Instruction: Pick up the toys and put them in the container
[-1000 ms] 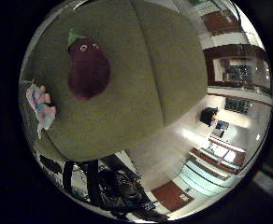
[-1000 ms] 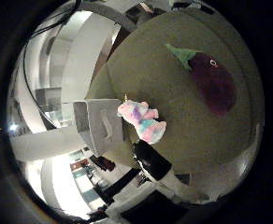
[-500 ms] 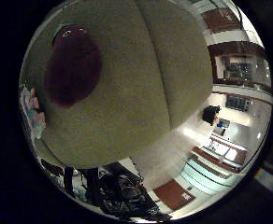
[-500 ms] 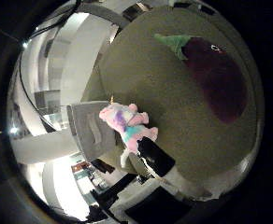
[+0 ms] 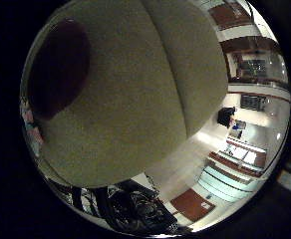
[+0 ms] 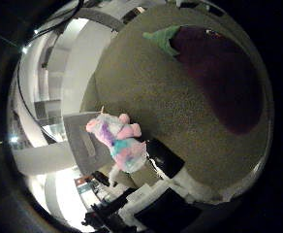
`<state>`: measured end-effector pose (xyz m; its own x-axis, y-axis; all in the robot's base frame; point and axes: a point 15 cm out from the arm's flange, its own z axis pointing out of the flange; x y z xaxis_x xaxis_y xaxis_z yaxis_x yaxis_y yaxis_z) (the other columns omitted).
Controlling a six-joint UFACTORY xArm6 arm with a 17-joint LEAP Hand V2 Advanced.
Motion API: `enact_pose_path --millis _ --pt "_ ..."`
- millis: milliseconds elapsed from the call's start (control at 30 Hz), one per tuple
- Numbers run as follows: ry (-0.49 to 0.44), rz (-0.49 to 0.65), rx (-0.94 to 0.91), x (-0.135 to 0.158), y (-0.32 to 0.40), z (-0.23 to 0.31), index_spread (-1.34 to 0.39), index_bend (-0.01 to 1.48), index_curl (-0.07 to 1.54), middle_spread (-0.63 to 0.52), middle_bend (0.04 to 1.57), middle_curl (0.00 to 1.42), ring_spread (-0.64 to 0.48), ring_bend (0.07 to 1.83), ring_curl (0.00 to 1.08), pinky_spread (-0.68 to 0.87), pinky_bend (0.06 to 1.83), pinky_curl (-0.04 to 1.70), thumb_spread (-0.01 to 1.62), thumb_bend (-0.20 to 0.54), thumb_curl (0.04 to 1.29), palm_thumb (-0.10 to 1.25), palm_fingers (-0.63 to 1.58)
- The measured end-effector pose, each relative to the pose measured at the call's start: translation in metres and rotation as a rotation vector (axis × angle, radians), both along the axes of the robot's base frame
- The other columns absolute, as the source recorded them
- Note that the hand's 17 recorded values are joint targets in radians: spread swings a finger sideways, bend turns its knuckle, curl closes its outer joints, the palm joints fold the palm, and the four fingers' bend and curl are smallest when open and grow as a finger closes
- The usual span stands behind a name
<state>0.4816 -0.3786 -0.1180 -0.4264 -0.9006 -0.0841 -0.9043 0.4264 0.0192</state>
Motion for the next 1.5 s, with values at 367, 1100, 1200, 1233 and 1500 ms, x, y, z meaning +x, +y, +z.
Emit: enact_pose_path --millis 367,1100,1200,1233,1500 --pt "0.033 -0.010 0.023 -0.002 0.021 -0.022 -0.09 0.14 0.25 0.19 0.31 0.35 0.24 0.61 0.29 0.48 0.64 0.10 1.08 -0.007 0.34 0.61 0.38" --pt "0.025 -0.069 0.030 -0.013 -0.005 0.008 -0.32 1.07 0.73 -0.19 1.23 0.77 -0.24 1.34 0.66 -0.19 1.54 0.47 0.93 -0.010 0.50 0.99 1.18" --pt "0.006 -0.082 0.024 -0.013 -0.016 0.019 -0.28 1.12 0.76 -0.17 1.28 0.78 -0.24 1.36 0.69 -0.18 1.57 0.51 0.93 -0.010 0.52 1.02 1.15" --pt "0.000 -0.085 0.021 -0.013 -0.020 0.023 -0.27 1.13 0.76 -0.17 1.29 0.78 -0.24 1.37 0.71 -0.18 1.57 0.52 0.94 -0.006 0.53 1.04 1.13" --pt "-0.095 -0.079 0.033 0.004 -0.037 0.094 -0.24 1.16 0.77 -0.15 1.33 0.75 -0.23 1.37 0.76 -0.16 1.55 0.61 0.93 -0.016 0.60 1.08 1.12"
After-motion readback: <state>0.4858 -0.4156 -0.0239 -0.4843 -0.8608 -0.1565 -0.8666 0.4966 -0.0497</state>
